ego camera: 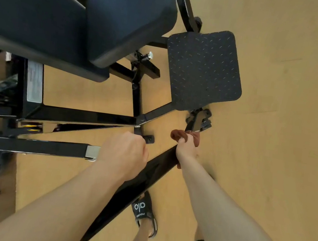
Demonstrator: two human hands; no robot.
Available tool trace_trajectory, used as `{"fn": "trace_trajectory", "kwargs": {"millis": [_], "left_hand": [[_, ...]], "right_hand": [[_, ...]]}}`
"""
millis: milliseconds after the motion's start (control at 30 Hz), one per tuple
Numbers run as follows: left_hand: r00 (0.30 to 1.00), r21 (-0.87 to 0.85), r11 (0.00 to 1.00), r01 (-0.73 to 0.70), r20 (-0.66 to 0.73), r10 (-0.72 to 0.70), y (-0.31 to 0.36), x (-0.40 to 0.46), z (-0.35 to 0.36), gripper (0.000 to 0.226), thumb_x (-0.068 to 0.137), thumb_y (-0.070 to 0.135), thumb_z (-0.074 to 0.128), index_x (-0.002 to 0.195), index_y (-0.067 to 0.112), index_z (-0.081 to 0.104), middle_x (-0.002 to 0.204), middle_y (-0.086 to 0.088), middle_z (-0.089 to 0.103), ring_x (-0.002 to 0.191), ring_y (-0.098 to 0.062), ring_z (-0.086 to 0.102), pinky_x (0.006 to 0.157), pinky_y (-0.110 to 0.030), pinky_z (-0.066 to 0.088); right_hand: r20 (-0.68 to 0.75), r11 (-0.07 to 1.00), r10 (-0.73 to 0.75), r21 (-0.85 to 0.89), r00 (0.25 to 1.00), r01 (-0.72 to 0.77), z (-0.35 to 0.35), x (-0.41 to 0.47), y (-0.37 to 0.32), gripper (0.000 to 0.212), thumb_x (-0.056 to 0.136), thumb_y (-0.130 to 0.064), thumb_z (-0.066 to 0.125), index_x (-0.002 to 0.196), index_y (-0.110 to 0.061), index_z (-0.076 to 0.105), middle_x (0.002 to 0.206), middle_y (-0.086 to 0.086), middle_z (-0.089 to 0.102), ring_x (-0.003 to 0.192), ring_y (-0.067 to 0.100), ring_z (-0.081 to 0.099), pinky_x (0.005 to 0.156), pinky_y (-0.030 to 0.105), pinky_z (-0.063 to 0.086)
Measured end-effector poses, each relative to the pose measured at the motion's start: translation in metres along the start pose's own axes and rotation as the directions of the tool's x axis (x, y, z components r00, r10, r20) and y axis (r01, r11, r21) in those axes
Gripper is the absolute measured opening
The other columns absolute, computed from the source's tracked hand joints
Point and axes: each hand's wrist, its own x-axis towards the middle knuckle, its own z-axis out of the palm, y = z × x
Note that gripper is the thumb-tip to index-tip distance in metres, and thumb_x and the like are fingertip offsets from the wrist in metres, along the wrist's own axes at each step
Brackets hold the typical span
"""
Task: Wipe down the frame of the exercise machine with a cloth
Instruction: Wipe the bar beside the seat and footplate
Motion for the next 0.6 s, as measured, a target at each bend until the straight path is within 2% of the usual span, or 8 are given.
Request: {"fn": "trace_trajectory", "kwargs": {"millis": [67,200,267,333,400,467,533,600], "left_hand": [[1.000,-0.010,1.000,0.012,-0.006,-0.012,0.000,-0.001,0.000,0.028,0.102,0.039,0.050,0.081,0.028,0.065,0.066,0.009,0.056,0.060,-0.007,0.057,0.065,-0.030,0.058],[0.999,0.012,0.999,0.037,0.020,-0.037,0.002,0.000,0.000,0.027,0.103,0.039,0.050,0.082,0.028,0.061,0.068,0.008,0.054,0.061,-0.007,0.056,0.065,-0.028,0.055],[0.998,0.034,0.998,0.054,0.036,-0.055,0.005,0.000,0.000,0.025,0.104,0.039,0.049,0.086,0.027,0.060,0.071,0.007,0.055,0.063,-0.008,0.056,0.067,-0.028,0.056],[0.995,0.050,0.996,0.070,0.073,-0.074,0.007,0.002,0.001,0.022,0.104,0.037,0.050,0.092,0.025,0.062,0.075,0.005,0.057,0.067,-0.010,0.059,0.070,-0.030,0.058],[0.983,0.154,0.985,0.083,0.149,-0.106,0.008,0.004,-0.004,0.015,0.102,0.031,0.054,0.098,0.020,0.063,0.077,0.002,0.056,0.069,-0.013,0.059,0.071,-0.030,0.057],[0.965,0.326,0.944,0.053,0.225,-0.132,0.018,0.006,-0.011,0.009,0.097,0.027,0.063,0.099,0.019,0.058,0.076,0.000,0.050,0.067,-0.015,0.051,0.071,-0.032,0.049],[0.953,0.451,0.892,-0.029,0.281,-0.111,0.047,0.006,-0.007,0.021,0.091,0.030,0.072,0.098,0.015,0.058,0.080,-0.002,0.051,0.072,-0.017,0.049,0.078,-0.039,0.044],[0.943,0.469,0.882,-0.035,0.308,-0.127,0.079,0.006,0.014,0.031,0.094,0.035,0.067,0.110,0.010,0.059,0.093,-0.009,0.055,0.086,-0.023,0.054,0.082,-0.039,0.043]], "right_hand": [[0.003,0.998,-0.045,-0.053,0.999,0.045,-0.001,-0.010,-0.001,0.034,0.110,-0.033,0.036,0.142,-0.036,0.046,0.155,0.013,0.029,0.141,0.040,0.031,0.115,0.056,0.037],[0.136,0.981,-0.175,-0.059,0.975,0.184,0.005,-0.076,0.015,0.028,0.107,-0.044,0.041,0.133,-0.051,0.045,0.152,-0.001,0.023,0.141,0.033,0.027,0.112,0.057,0.041],[0.157,0.962,-0.270,0.012,0.950,0.272,0.007,-0.108,0.027,0.019,0.105,-0.047,0.043,0.121,-0.056,0.047,0.147,-0.008,0.024,0.137,0.024,0.026,0.109,0.042,0.038],[0.148,0.943,-0.332,0.032,0.931,0.331,0.009,-0.111,0.030,0.013,0.105,-0.048,0.043,0.116,-0.052,0.049,0.142,-0.010,0.025,0.130,0.018,0.026,0.100,0.032,0.032],[0.146,0.944,-0.329,0.024,0.933,0.329,0.007,-0.095,0.027,0.010,0.105,-0.047,0.043,0.112,-0.048,0.050,0.143,-0.007,0.024,0.132,0.020,0.024,0.103,0.035,0.032],[0.143,0.950,-0.308,0.002,0.941,0.311,0.005,-0.071,0.024,0.010,0.105,-0.047,0.042,0.114,-0.046,0.048,0.148,-0.002,0.023,0.139,0.027,0.022,0.112,0.044,0.031],[0.151,0.951,-0.296,-0.049,0.943,0.306,0.001,-0.043,0.024,0.012,0.106,-0.046,0.040,0.117,-0.048,0.044,0.150,0.002,0.024,0.140,0.031,0.024,0.114,0.048,0.031],[0.144,0.945,-0.301,-0.086,0.943,0.315,-0.005,-0.014,0.025,0.014,0.107,-0.044,0.038,0.119,-0.044,0.044,0.146,0.007,0.029,0.133,0.032,0.032,0.109,0.046,0.033]]}}
